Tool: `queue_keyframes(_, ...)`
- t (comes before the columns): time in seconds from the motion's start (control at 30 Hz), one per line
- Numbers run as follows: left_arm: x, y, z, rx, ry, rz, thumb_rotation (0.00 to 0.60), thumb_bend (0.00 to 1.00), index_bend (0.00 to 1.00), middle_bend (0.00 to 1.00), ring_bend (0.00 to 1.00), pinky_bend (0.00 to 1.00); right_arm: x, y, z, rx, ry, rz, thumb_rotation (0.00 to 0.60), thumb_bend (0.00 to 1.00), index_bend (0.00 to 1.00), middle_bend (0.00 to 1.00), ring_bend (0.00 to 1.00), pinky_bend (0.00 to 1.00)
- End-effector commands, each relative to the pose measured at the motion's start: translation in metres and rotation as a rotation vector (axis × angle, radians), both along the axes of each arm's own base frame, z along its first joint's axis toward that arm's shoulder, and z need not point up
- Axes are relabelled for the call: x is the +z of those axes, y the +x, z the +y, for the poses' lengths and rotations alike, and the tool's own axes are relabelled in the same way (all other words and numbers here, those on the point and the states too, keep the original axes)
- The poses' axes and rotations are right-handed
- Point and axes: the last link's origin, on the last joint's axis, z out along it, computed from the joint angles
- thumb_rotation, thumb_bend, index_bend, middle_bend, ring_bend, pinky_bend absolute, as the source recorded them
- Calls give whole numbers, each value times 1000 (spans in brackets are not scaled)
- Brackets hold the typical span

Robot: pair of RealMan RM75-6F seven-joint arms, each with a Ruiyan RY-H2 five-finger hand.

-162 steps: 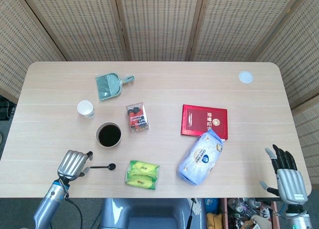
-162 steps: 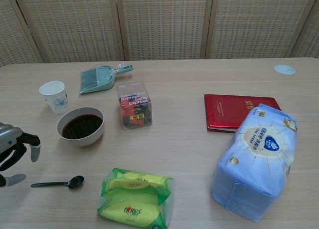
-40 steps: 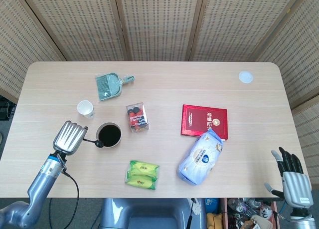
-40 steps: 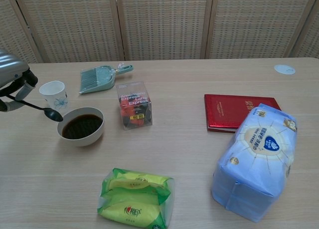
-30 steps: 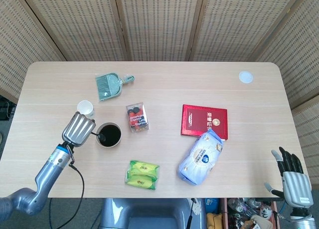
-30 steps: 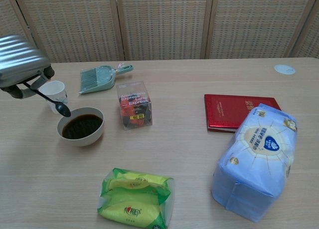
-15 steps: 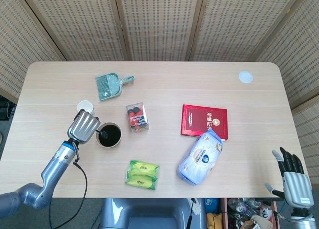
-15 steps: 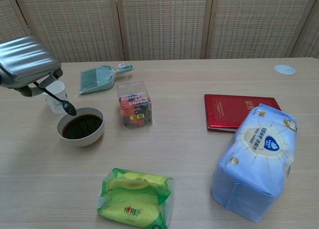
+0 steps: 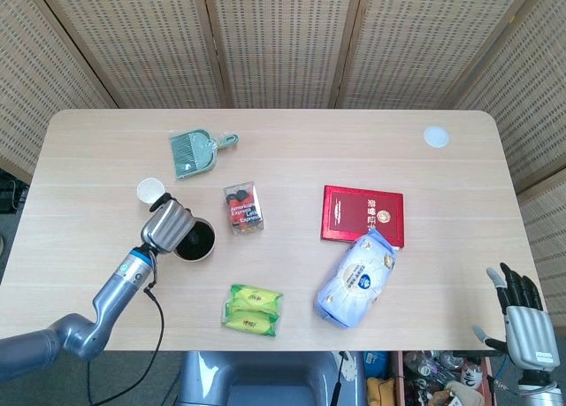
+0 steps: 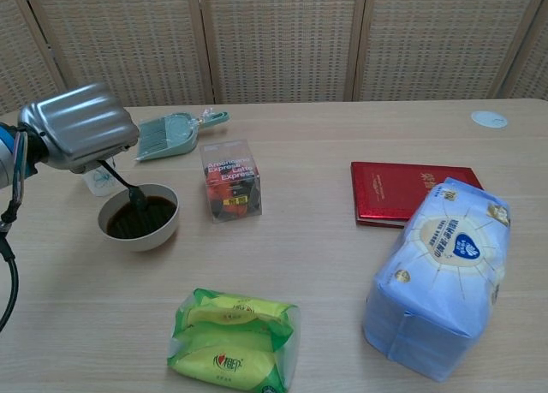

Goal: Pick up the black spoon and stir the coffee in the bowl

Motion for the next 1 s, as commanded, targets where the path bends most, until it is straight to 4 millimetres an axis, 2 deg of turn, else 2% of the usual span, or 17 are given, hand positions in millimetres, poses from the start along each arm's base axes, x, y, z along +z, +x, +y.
queue_keyframes(0.03,-10,2,0,-23,-15,33,600,397,698,825,719,707,0,-1,0,-3,-1,0,600,236,81,33,0,0)
queue_keyframes(0.43,-30,-4,0,-39,-26,109,600,396,700,824,719,707,0,-6,4,-22,-6,-7,600,236,82,33,0,0)
queue_keyframes(1.0,-44,-7,22,23,17,112,600,397,701,824,719,707,1,-9,7,-32,-11,-8,600,236,81,33,0,0)
